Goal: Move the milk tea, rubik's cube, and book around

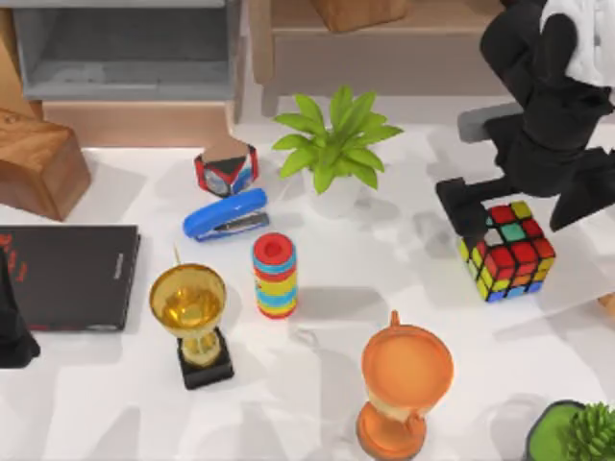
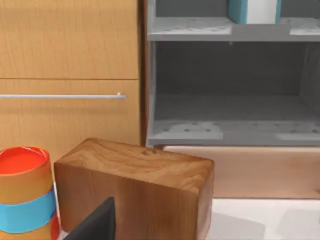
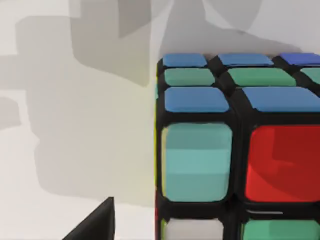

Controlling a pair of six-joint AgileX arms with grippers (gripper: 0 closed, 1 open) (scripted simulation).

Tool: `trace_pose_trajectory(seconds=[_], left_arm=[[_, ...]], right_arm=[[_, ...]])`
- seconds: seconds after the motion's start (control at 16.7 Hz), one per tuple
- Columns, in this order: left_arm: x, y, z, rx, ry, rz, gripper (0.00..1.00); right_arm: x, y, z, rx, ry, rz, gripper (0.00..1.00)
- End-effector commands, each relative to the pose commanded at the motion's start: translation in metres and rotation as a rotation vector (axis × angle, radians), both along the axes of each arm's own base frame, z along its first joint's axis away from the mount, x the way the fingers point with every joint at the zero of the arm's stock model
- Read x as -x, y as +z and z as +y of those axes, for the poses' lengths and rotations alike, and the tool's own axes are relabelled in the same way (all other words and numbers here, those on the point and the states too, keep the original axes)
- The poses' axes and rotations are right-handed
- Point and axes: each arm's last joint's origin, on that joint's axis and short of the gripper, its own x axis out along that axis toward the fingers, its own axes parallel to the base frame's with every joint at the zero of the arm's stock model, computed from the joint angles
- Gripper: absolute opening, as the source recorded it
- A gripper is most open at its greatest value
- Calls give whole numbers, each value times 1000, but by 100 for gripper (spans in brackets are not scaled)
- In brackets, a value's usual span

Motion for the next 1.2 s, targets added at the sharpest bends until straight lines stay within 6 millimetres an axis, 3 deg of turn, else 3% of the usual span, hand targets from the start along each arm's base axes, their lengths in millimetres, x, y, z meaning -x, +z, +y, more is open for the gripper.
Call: trace_pose_trajectory(seconds=[0.12, 0.36, 1.14, 1.2], left_arm=[[0, 0, 0, 0, 0, 0, 100], [0, 0, 0, 0, 0, 0, 100], [0, 0, 0, 0, 0, 0, 100], [0, 0, 0, 0, 0, 0, 100]], right_arm=[[1, -10, 0, 0, 0, 0, 100], [1, -12, 0, 0, 0, 0, 100], [1, -12, 0, 0, 0, 0, 2], [1, -12, 0, 0, 0, 0, 0]])
